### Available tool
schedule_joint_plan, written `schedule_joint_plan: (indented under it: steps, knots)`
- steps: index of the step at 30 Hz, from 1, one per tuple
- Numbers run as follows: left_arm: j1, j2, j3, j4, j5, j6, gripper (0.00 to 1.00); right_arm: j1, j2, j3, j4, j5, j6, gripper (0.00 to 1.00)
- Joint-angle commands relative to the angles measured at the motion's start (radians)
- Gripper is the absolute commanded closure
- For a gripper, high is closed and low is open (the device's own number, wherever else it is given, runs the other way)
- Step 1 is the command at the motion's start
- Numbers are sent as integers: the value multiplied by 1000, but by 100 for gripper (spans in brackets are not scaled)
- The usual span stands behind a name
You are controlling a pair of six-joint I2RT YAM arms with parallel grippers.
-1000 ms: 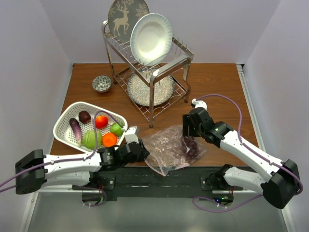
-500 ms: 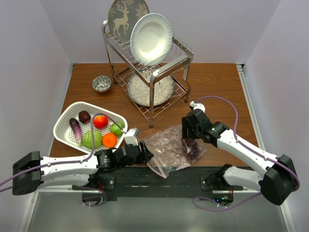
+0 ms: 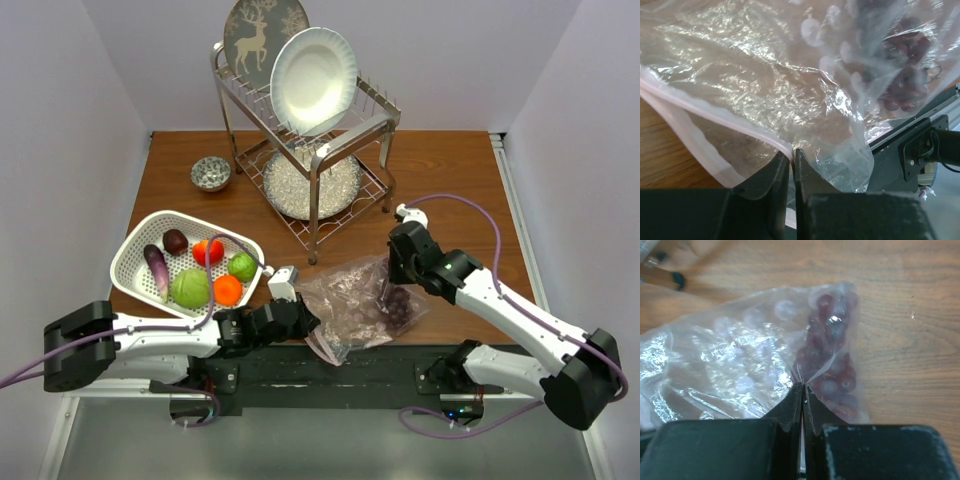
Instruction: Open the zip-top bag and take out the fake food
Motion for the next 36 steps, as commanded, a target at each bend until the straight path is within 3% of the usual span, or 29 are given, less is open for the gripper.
schedule_joint_plan:
  steps: [1,5,16,29,31,35,36]
  knots:
    - [-6,18,34,67,-55,21,93,11,-62,125,-66,37,8,100]
    - [-6,15,32,70,-63,31,100,22,-55,197,-123,54,0,100]
    - [2,8,12,102,-69,48,100,151,46,323,-249,243,31,100]
    - [14,-38,12,111,-41,85,99,181,64,403,-349,309,35,100]
    - [14,-42,15,111,-21,93,94,181,60,380,-347,312,38,97]
    - [11,-73,-5,96,8,79,52,175,60,281,-326,349,55,85]
    - [10,-103,-15,97,18,74,47,171,61,263,-319,347,60,82]
